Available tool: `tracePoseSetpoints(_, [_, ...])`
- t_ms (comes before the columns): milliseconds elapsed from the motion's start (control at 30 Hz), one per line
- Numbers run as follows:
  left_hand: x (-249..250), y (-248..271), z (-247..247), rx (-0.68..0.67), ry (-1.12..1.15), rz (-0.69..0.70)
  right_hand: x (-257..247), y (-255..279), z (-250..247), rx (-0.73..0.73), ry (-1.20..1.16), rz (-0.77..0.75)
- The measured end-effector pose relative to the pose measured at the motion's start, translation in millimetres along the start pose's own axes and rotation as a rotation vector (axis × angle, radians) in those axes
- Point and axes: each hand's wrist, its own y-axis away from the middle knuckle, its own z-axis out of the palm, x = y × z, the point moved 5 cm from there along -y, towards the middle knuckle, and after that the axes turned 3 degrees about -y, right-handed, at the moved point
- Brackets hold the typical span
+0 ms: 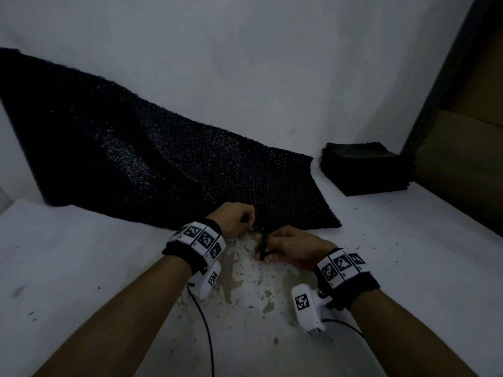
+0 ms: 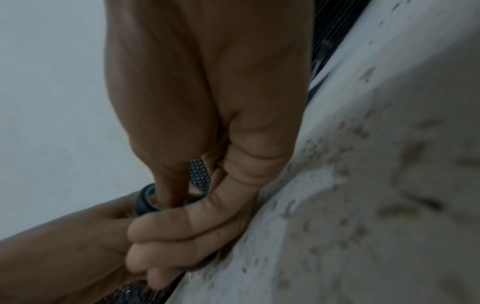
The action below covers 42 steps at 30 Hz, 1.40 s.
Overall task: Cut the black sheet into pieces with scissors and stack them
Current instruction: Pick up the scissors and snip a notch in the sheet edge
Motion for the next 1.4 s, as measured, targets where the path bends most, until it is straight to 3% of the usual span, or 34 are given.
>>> tracePoseSetpoints(567, [-5.9, -0.7, 0.2, 0.010, 0.001, 0.000, -7.4, -9.7, -9.7, 0.049, 0.038, 0.062])
tracePoseSetpoints(933, [-5.9, -0.5, 0.2, 0.001, -0.002, 0.023, -3.5, -20.6, -14.4, 0.060, 0.011, -0.014])
tracePoseSetpoints(1400, [-9.5, 1.7, -0.3, -0.013, 0.010, 0.000, -15.9, -29.0, -17.6, 0.065, 0.023, 0.030])
